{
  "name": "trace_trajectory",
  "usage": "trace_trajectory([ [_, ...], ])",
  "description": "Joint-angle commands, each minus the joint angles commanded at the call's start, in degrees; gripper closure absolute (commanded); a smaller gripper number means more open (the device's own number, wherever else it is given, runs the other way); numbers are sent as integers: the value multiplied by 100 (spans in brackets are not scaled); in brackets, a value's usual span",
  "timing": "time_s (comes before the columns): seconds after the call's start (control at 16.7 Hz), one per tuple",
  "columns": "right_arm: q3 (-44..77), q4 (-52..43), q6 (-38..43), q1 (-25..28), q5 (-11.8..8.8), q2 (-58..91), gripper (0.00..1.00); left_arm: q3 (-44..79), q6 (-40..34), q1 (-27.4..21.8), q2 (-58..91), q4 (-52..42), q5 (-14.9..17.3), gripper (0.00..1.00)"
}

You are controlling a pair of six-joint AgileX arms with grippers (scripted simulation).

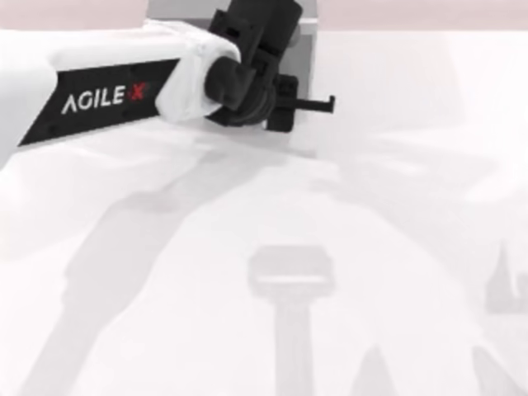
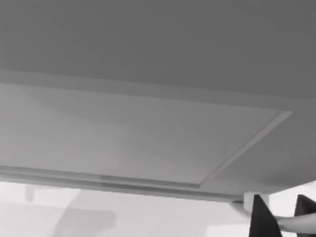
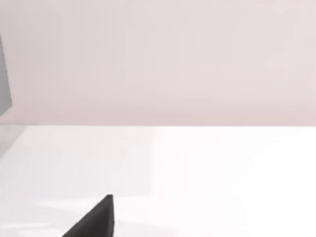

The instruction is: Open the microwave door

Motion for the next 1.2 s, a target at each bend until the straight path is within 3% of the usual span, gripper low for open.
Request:
trace_trajectory([
  [0.9, 0, 0, 0, 0, 0, 0, 0, 0, 0, 0, 0, 0, 0, 100],
  [1.2, 0, 0, 0, 0, 0, 0, 0, -155, 138, 18, -123, 100, 141, 100],
])
